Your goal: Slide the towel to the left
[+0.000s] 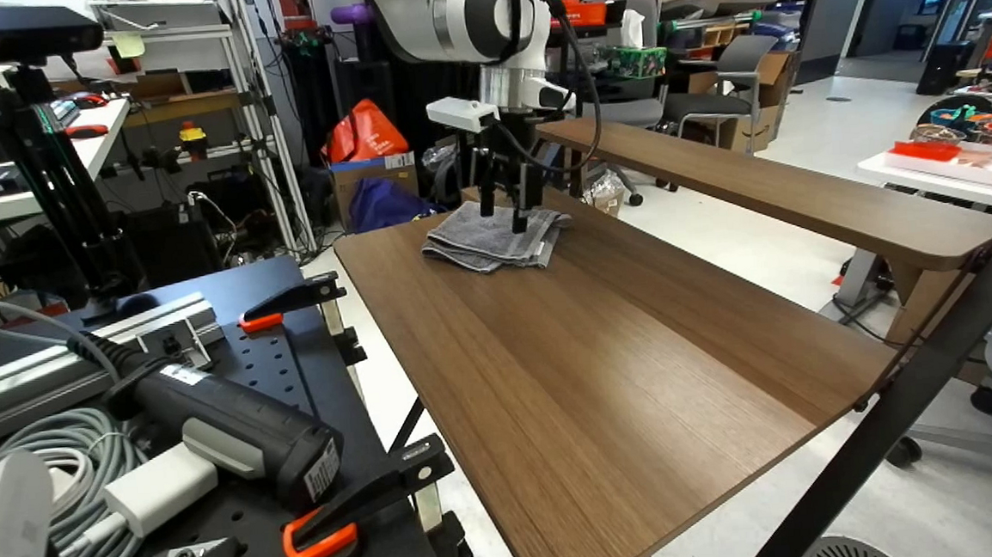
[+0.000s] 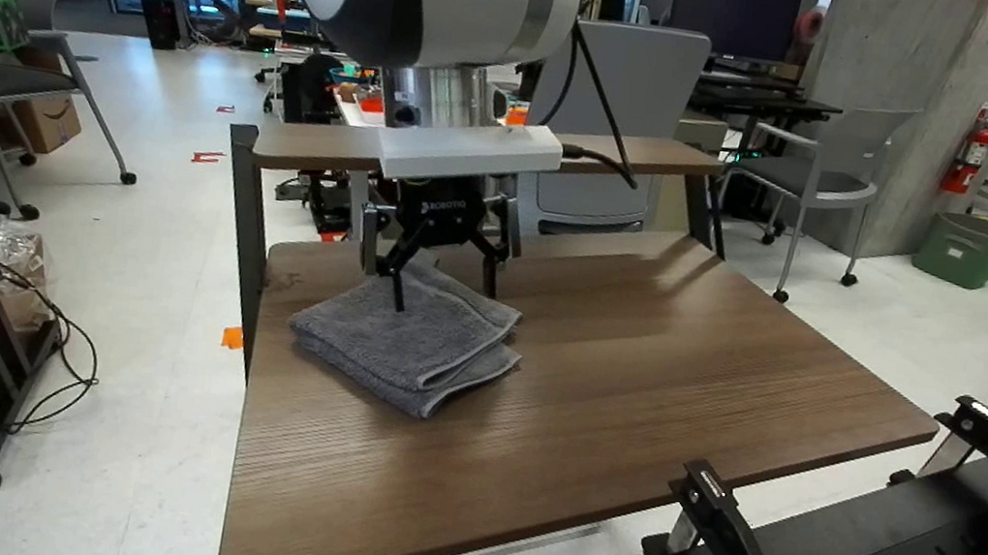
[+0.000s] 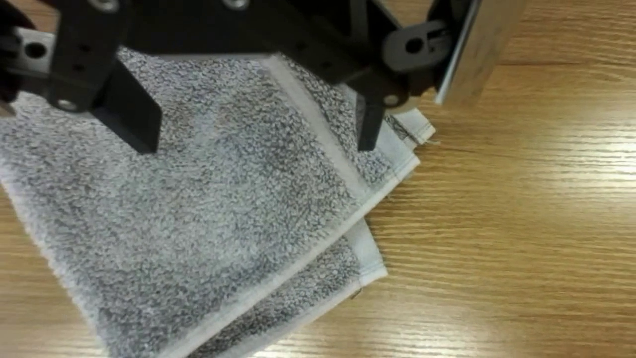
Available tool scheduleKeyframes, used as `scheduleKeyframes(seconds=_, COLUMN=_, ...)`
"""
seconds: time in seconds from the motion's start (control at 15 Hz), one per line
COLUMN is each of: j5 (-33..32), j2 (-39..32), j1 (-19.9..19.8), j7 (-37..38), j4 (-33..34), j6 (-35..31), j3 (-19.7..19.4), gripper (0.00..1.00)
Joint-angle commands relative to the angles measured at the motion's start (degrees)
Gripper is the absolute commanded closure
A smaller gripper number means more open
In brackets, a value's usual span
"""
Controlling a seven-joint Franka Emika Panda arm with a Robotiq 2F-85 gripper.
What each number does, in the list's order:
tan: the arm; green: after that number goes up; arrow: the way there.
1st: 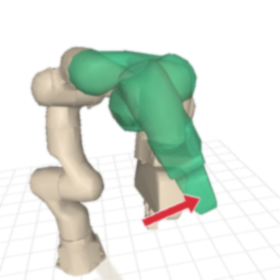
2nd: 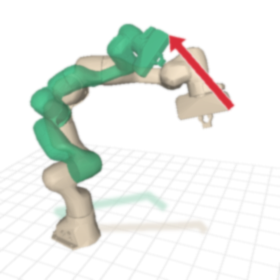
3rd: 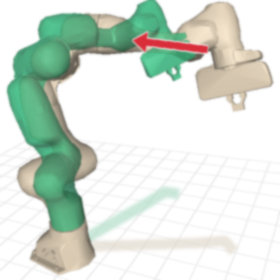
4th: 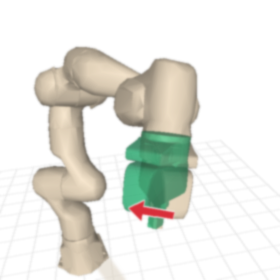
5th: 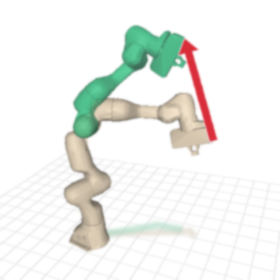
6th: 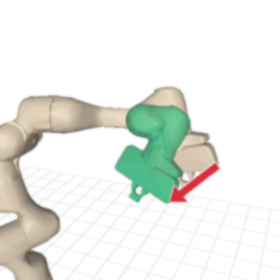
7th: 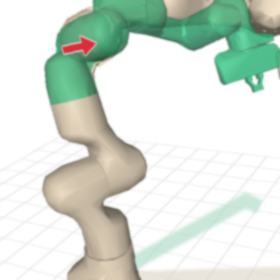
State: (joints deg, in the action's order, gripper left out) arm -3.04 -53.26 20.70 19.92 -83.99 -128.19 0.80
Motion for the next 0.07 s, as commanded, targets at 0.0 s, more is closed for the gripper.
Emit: scheduleKeyframes(seconds=0.0, j5=-0.32, j2=-0.16, j1=-0.24, j7=0.09, j4=0.16, j6=0.22, j3=0.31, gripper=0.00)
